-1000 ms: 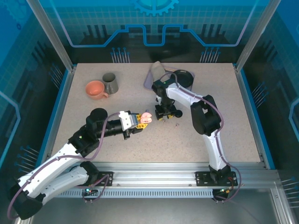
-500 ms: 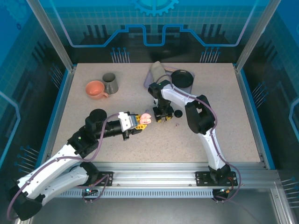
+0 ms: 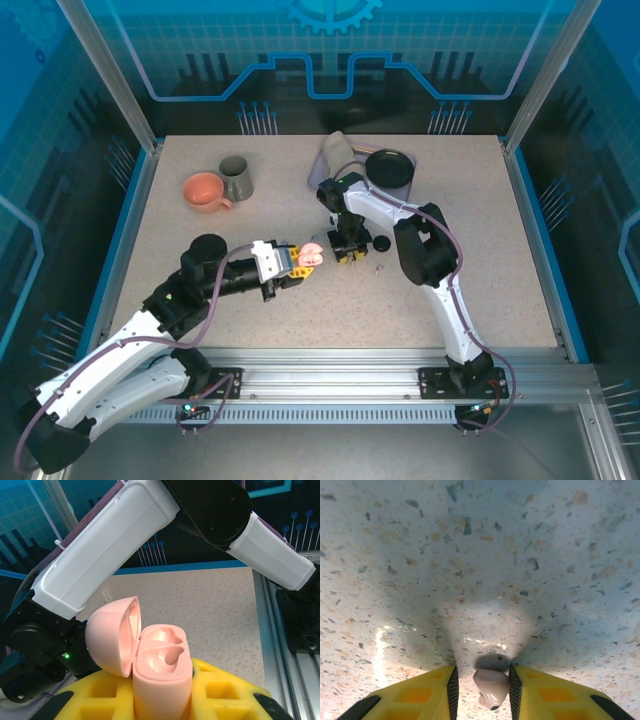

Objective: Insert wireless bluetooth earbuds into charging case

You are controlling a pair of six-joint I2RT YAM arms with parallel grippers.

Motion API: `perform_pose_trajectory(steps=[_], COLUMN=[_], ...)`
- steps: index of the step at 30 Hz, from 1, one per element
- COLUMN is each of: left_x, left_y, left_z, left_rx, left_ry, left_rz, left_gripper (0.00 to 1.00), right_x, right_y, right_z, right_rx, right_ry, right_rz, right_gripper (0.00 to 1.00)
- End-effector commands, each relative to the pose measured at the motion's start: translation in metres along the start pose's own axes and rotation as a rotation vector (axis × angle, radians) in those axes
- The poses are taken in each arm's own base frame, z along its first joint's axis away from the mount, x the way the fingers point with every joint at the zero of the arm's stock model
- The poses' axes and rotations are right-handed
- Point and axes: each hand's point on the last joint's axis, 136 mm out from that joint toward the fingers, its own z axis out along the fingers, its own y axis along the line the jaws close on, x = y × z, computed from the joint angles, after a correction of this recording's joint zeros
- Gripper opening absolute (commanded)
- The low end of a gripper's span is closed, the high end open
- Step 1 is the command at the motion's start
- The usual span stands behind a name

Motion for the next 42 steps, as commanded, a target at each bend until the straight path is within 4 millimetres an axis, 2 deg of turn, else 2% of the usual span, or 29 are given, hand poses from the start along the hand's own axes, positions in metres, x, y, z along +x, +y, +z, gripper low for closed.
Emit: perform_pose_trajectory(steps=[1,15,23,33,42], left_x=[0.002,0.0,-0.001,0.005,0.016], left_y=[-0.008,-0.008,-0.007,-0.006,-0.004], left_z=[-0.002,-0.002,-0.001,0.003,0.009], left_rx=[0.032,0.032,0.033,0.033,0.019], left_ry=[-0.001,0.001,0.004,0.018,0.02], left_rz=[0.018,0.017,0.013,-0.031,-0.114], left_gripper=[0.0,0.0,0.0,0.0,0.0], right_x=[0.006,0.001,0.0,-0.004,-0.001], right_y=[-0.001,-0.002,-0.004,-0.003,-0.005], right_z=[0.021,0.013,0.008,-0.024,-0.044], right_rx=[0.035,0.033,0.019,-0.086,-0.188], right_ry=[0.064,0.009,-0.018,-0.178,-0.31], right_rz=[0.01,0.004,-0.005,-0.02,-0.04], right_gripper=[0.32,0.22,0.22,0.21,0.21])
